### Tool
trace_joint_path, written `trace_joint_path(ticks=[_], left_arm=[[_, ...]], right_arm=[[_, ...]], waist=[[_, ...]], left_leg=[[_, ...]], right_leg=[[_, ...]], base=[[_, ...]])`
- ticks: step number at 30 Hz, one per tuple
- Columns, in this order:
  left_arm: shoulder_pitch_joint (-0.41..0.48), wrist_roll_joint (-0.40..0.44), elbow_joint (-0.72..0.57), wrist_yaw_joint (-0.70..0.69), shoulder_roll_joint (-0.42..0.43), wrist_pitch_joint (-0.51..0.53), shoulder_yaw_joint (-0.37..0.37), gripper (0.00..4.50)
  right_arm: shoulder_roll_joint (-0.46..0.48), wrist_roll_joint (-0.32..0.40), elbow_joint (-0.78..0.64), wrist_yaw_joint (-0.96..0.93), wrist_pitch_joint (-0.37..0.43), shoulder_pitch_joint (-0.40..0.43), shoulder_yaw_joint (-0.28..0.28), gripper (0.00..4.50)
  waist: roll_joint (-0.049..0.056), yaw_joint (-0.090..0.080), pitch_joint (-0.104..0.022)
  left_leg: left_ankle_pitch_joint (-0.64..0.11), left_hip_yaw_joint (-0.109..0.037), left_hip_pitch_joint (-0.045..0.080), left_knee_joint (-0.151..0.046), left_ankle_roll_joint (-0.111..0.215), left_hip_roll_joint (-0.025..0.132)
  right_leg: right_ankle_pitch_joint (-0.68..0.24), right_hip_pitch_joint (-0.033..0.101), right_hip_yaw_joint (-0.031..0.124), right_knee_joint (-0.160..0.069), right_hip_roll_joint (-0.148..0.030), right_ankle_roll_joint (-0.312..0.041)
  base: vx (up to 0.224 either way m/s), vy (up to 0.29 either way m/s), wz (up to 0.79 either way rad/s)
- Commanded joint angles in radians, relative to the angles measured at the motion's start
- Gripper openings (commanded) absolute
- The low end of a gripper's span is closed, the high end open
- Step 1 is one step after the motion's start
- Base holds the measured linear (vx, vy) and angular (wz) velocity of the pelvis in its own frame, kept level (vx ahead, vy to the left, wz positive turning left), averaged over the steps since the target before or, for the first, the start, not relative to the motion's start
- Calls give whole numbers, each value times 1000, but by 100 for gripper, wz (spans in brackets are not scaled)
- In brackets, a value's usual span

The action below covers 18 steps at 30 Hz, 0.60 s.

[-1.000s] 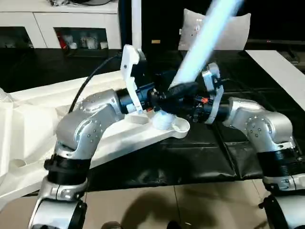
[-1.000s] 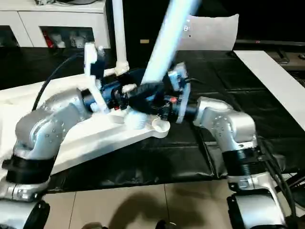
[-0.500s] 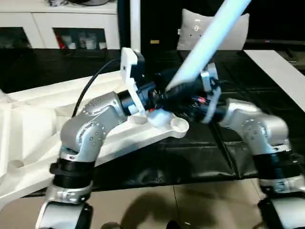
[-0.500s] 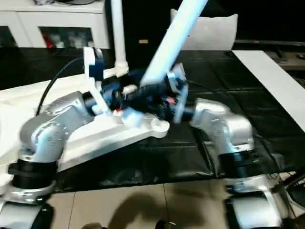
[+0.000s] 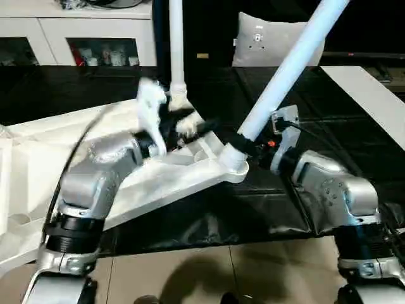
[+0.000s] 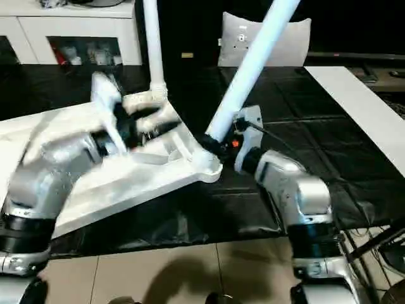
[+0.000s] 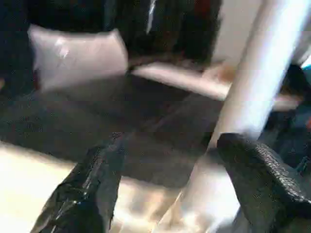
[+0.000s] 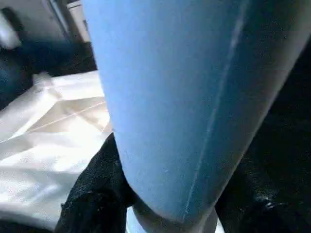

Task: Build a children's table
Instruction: Insert table leg to table base

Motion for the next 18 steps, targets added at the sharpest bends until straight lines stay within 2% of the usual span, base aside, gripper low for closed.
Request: trace_joint_path(ticks=[1,2,3,4,6,8,12,15,18], left_arm=[[7,75,29,28,29,-19,-51,350],[14,89,36,25,35,-21,-63,350],[24,106,43,13,41,-28,-78,350],[26,112,50,10,41,-31,-82,350],[25,124,75,4,42,-31,-93,350],[19,157,108,-2,52,-49,-117,350],[4,187,171,-24,60,-64,-156,350],[-7,220,216,-60,61,-77,-191,315],[-7,222,230,-94,54,-92,-209,295]], right_arm=[[1,-38,-45,-74,14,9,-18,191],[12,-49,-56,-123,41,11,-29,191],[21,-53,-64,-170,88,7,-42,191],[18,-54,-61,-170,90,6,-40,191],[-1,-60,-43,-122,40,12,-23,191],[-12,-67,-20,-94,-17,16,-23,191],[-21,-90,14,-83,-90,19,-23,191],[-34,-85,14,-39,-92,25,-11,191],[-33,-69,27,-11,-103,24,-18,191]], waist=[[0,-5,-79],[-1,-7,-79],[4,-6,-79],[6,-7,-79],[9,-3,-82],[11,0,-81],[5,-1,-81],[1,0,-80],[1,1,-80]], left_leg=[[-116,23,-7,-69,28,0],[-121,23,-6,-70,26,0],[-120,22,-4,-71,22,-1],[-117,21,-5,-71,21,0],[-130,20,-4,-71,20,3],[-146,21,-4,-71,29,2],[-145,21,-6,-69,34,0],[-143,21,-6,-70,38,2],[-137,21,-6,-70,40,3]], right_leg=[[-511,82,34,-89,-45,92],[-512,81,35,-88,-43,96],[-512,81,34,-90,-44,96],[-507,82,35,-89,-45,95],[-485,84,36,-86,-48,84],[-493,83,34,-91,-49,88],[-503,83,33,-90,-50,87],[-506,85,33,-88,-51,81],[-506,85,35,-88,-54,70]], base=[[0,0,0],[0,0,0],[0,0,0],[0,0,0],[0,0,0],[0,0,0],[0,0,0],[0,0,0],[0,0,0]])
